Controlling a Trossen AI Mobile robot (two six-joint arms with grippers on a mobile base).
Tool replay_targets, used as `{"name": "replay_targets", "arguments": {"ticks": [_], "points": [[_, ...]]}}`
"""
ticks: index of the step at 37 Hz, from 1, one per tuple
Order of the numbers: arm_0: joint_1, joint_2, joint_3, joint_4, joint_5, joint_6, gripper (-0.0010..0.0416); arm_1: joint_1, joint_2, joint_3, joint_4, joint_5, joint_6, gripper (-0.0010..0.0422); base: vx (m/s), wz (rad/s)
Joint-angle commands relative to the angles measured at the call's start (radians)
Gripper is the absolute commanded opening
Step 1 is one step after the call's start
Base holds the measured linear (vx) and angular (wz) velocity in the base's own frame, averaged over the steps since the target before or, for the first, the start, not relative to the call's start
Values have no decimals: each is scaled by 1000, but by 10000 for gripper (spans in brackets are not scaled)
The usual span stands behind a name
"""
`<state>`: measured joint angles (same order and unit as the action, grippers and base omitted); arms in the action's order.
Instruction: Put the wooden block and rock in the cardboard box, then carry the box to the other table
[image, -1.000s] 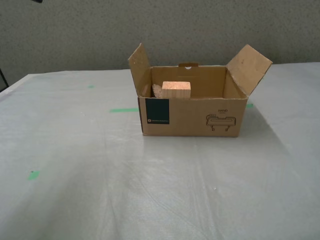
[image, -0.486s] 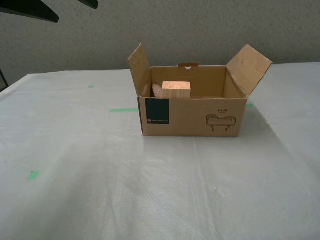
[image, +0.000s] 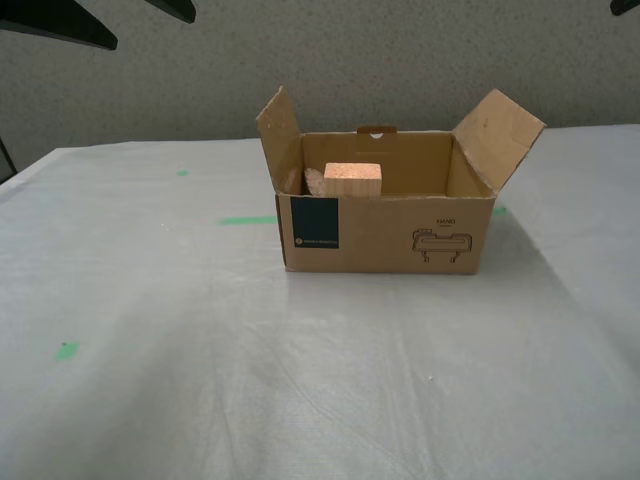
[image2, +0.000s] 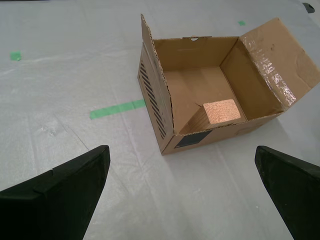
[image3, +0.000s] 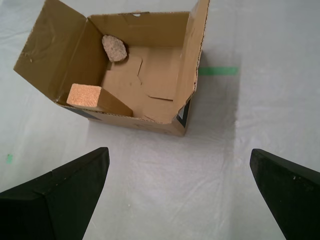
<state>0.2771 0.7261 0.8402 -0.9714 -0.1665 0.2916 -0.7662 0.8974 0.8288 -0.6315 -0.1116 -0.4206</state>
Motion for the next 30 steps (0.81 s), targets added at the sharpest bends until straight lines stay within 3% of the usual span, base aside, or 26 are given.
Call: {"name": "replay_targets", "arguments": {"ticks": [1,30], "points": [[0,0,-12,1,4,3,394,0,0,1,1,-2,-3,398,0,0],[0,0,-23,-1,4,3,394,0,0,1,2,-2,-3,398,0,0]]}}
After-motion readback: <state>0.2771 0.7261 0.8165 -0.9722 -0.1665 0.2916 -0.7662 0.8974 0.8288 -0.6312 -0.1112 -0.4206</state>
